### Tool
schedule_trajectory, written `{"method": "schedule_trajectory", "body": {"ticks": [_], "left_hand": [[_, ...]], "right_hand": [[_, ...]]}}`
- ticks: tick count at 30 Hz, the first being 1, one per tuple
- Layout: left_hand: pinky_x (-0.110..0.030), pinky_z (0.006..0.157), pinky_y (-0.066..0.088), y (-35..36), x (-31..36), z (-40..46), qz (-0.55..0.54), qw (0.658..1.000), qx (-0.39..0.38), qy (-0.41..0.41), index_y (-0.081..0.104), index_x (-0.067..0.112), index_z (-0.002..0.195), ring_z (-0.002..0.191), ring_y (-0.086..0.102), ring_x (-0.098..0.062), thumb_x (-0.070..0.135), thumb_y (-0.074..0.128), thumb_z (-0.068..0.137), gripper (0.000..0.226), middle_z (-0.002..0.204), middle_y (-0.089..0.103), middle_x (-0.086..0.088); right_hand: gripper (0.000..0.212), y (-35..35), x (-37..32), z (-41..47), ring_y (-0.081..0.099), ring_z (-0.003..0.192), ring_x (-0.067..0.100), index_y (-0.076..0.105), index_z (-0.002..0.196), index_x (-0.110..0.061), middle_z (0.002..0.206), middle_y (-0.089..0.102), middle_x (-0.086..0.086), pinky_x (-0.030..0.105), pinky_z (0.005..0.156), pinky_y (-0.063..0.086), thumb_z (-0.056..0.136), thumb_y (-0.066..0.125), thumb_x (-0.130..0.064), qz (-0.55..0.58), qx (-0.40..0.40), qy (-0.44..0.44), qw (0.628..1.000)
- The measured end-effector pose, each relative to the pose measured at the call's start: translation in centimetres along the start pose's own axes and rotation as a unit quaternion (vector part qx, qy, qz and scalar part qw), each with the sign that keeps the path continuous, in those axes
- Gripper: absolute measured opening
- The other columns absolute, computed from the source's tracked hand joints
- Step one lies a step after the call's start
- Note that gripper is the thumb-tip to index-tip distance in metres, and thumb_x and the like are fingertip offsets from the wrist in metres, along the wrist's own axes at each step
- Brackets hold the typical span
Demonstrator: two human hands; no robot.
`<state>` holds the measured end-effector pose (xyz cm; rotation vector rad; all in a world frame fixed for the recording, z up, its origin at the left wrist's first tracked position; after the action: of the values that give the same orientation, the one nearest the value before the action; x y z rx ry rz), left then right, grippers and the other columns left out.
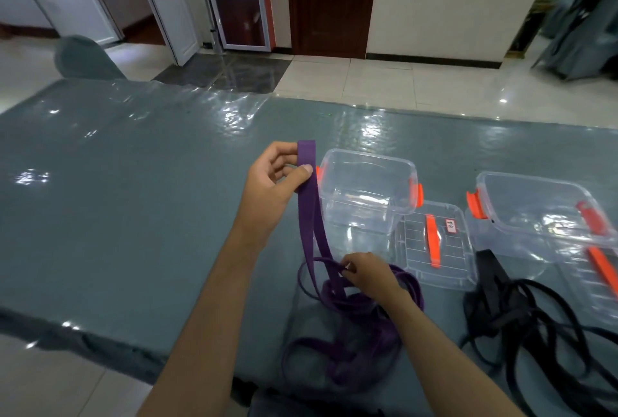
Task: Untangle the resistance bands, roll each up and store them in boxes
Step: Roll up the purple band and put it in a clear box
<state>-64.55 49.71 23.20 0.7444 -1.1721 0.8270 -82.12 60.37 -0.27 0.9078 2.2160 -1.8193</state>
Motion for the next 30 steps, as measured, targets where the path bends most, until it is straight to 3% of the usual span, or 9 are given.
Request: {"method": "schedule_trajectory", "body": {"ticks": [4, 6, 9, 16, 19, 21, 24, 26, 30], "left_hand": [[-0.026, 0.073, 0.058, -1.6, -0.8, 0.0, 0.034, 0.998, 0.044, -0.008, 0.069, 0.017, 0.108, 0.082, 0.065, -0.023, 0.011, 0.067, 0.089, 0.020, 0.094, 0.074, -0.004], [-0.025, 0.069, 0.057, -2.5, -1.1, 0.1, 0.032, 0.996, 0.082, -0.011, 0.068, 0.020, 0.102, 0.078, 0.064, -0.019, 0.008, 0.067, 0.090, 0.017, 0.089, 0.073, 0.001], [-0.024, 0.066, 0.057, -3.2, -1.3, 0.2, 0.008, 0.994, 0.103, -0.028, 0.068, 0.022, 0.099, 0.075, 0.069, -0.013, 0.013, 0.068, 0.085, 0.016, 0.087, 0.074, 0.003], [-0.030, 0.071, 0.058, -2.5, -0.2, 0.1, 0.007, 0.999, 0.023, -0.039, 0.070, 0.021, 0.105, 0.080, 0.071, -0.017, 0.014, 0.067, 0.087, 0.019, 0.091, 0.077, 0.000], [-0.032, 0.070, 0.057, -2.5, 0.7, 0.2, -0.002, 0.999, 0.019, -0.033, 0.069, 0.017, 0.105, 0.081, 0.069, -0.020, 0.013, 0.066, 0.087, 0.018, 0.093, 0.076, -0.003], [-0.030, 0.068, 0.055, -2.6, 1.4, 0.3, -0.007, 1.000, 0.019, -0.024, 0.068, 0.016, 0.105, 0.080, 0.069, -0.020, 0.011, 0.066, 0.088, 0.017, 0.094, 0.075, -0.004], [-0.029, 0.068, 0.055, -3.0, 2.4, 0.5, -0.020, 0.999, 0.026, -0.012, 0.067, 0.017, 0.104, 0.079, 0.068, -0.018, 0.010, 0.065, 0.089, 0.017, 0.093, 0.075, -0.002], [-0.031, 0.071, 0.055, -3.2, 2.8, 0.7, -0.020, 0.999, 0.033, -0.004, 0.067, 0.018, 0.104, 0.081, 0.069, -0.018, 0.010, 0.066, 0.089, 0.017, 0.094, 0.076, -0.003], [-0.030, 0.071, 0.056, -3.9, 3.1, 0.8, -0.026, 0.998, 0.058, 0.004, 0.065, 0.017, 0.107, 0.082, 0.070, -0.017, 0.012, 0.068, 0.090, 0.018, 0.095, 0.076, -0.002]], "right_hand": [[0.009, -1.6, 1.9, -1.4, 0.071, 0.086, 0.014, 0.070, 0.111, -0.017, 0.096, 0.074, -0.005, 0.023, 0.075, 0.059, 0.102, 0.066, -0.017, 0.187, 0.178, 0.010, 0.966], [0.019, -2.6, 3.6, -2.3, 0.071, 0.080, 0.012, 0.061, 0.120, -0.019, 0.091, 0.070, -0.005, 0.013, 0.063, 0.054, 0.103, 0.062, -0.009, 0.257, 0.261, 0.053, 0.929], [0.037, -2.9, 5.4, -3.1, 0.066, 0.069, 0.018, 0.053, 0.130, -0.022, 0.086, 0.066, -0.002, 0.017, 0.049, 0.046, 0.102, 0.053, 0.002, 0.258, 0.300, 0.098, 0.913], [0.057, -1.1, 5.3, -1.6, 0.053, 0.130, 0.034, 0.051, 0.149, -0.009, 0.144, 0.056, 0.014, 0.051, 0.109, 0.050, 0.095, 0.054, 0.009, 0.158, 0.206, 0.152, 0.954], [0.054, -0.6, 2.7, -0.9, 0.048, 0.139, 0.031, 0.053, 0.149, -0.009, 0.148, 0.055, 0.013, 0.049, 0.119, 0.042, 0.097, 0.060, 0.004, 0.161, 0.207, 0.052, 0.964], [0.055, 0.2, 0.0, -0.6, 0.046, 0.141, 0.021, 0.051, 0.151, -0.017, 0.153, 0.053, 0.004, 0.044, 0.122, 0.039, 0.101, 0.069, -0.028, 0.160, 0.126, -0.066, 0.977], [0.090, 2.4, -2.5, 0.3, 0.044, 0.142, 0.012, 0.039, 0.160, -0.027, 0.160, 0.045, -0.007, 0.036, 0.118, 0.040, 0.088, 0.068, -0.071, 0.083, -0.054, -0.116, 0.988], [0.084, 3.1, -3.1, 1.0, 0.054, 0.134, 0.018, 0.044, 0.156, -0.024, 0.152, 0.054, -0.002, 0.037, 0.110, 0.048, 0.088, 0.074, -0.062, 0.004, -0.098, -0.115, 0.989], [0.030, 3.0, -3.7, 1.6, 0.068, 0.100, 0.021, 0.067, 0.121, -0.018, 0.119, 0.070, 0.002, 0.027, 0.078, 0.054, 0.093, 0.074, -0.028, -0.035, -0.026, -0.109, 0.993]]}}
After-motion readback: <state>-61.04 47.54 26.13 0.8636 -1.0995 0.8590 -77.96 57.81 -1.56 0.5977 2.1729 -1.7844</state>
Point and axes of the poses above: each hand's wrist, its own z-axis towards the middle knuckle, its own y-axis out of the palm, x = y × z, the point moved 5 cm from there along z, towards the middle knuckle
